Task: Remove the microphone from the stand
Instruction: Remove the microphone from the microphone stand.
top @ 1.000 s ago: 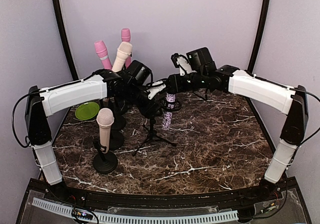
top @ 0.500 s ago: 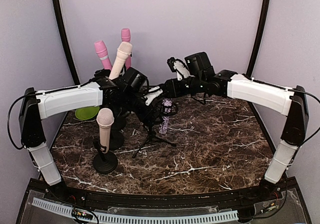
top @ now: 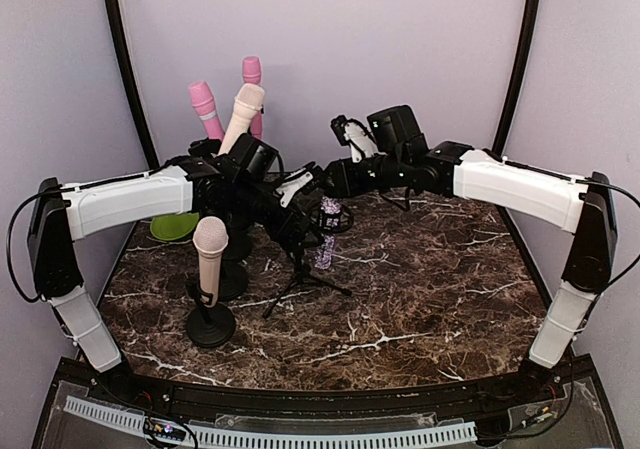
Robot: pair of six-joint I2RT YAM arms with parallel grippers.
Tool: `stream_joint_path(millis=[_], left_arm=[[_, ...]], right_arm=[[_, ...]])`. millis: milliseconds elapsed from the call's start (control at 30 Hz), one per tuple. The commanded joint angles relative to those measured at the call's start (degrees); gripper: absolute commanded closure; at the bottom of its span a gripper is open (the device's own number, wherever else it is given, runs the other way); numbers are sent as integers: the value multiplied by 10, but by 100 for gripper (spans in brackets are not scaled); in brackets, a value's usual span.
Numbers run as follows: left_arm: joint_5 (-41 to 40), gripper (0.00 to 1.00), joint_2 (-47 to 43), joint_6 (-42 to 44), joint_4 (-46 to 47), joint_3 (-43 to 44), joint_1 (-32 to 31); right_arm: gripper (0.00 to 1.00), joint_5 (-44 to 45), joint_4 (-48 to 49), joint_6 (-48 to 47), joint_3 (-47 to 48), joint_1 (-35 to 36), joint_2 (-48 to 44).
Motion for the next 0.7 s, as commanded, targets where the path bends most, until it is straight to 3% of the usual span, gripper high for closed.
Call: stream_joint_path(millis=[0,300,667], left_arm=[[10,11,-25,-12,17,-4,11],[23,45,-42,6,20,-30,10],[22,77,-48,29,14,-39,8]], right_arm=[[70,-18,34,6,0,9,-24],[70,-15,27,2,13,10,-24],[70,8,5,25,51,9,-27]])
